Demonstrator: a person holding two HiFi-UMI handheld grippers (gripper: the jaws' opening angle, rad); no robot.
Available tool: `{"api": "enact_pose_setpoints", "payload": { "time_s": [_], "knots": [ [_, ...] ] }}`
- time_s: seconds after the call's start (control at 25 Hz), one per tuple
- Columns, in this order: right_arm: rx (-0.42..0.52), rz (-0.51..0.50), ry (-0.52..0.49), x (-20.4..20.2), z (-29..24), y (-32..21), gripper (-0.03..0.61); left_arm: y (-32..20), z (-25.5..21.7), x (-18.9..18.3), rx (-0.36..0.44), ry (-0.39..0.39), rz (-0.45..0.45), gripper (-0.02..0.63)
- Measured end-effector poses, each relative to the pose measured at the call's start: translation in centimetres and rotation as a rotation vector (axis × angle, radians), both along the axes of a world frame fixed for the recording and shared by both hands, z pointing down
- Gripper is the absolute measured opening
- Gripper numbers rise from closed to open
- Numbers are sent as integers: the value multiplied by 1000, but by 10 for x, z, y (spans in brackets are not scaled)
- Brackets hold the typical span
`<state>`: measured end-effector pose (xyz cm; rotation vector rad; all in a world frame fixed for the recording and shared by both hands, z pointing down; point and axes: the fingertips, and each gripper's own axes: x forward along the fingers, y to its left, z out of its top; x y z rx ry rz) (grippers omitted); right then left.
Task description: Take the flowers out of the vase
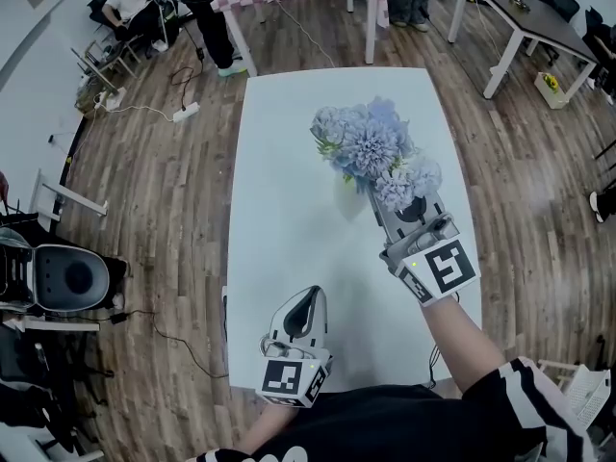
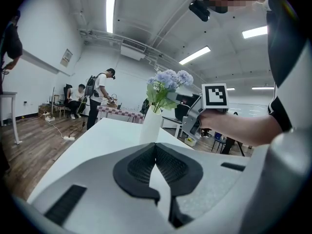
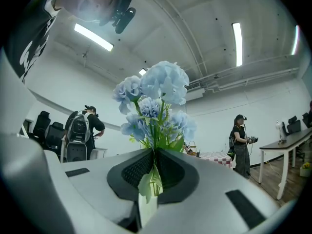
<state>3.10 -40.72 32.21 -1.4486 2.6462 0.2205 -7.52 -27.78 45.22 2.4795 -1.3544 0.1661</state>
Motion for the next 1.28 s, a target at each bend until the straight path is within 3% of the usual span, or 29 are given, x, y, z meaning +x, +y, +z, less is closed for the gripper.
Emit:
{"api": "enact_pose_setpoints", "payload": {
  "time_s": [1.28],
  "knots": [
    [140, -3, 2, 11, -74, 45, 31, 25, -15, 15, 37, 53, -12, 5]
  ]
}}
